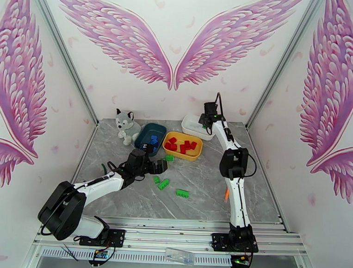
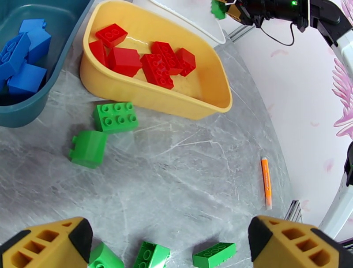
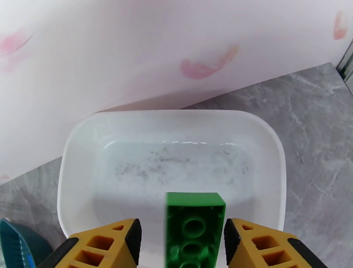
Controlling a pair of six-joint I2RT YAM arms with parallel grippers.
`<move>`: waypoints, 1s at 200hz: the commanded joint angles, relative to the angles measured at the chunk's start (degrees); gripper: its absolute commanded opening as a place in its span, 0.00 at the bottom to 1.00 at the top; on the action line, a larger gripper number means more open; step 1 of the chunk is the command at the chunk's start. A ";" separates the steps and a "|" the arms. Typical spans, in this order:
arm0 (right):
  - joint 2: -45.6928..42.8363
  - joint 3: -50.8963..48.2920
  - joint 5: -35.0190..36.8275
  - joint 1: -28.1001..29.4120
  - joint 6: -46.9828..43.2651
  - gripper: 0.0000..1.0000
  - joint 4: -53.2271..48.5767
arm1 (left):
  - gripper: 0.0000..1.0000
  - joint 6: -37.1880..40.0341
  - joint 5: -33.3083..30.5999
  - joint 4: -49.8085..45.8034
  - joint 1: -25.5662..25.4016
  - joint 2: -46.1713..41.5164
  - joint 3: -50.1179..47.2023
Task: Sort the legos into containers by color
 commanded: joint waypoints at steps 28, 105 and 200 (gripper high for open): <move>-6.41 -5.62 -5.94 1.17 -2.26 0.74 -2.02 | 0.99 1.87 -2.34 0.48 -0.53 -3.24 0.09; -35.24 -53.27 -7.32 9.60 2.23 0.82 15.64 | 0.99 3.71 -11.53 -1.12 -0.37 -17.41 -7.00; -53.02 -79.65 -0.61 26.73 5.23 0.93 5.04 | 0.99 -8.70 -5.86 2.34 4.00 -11.44 -9.83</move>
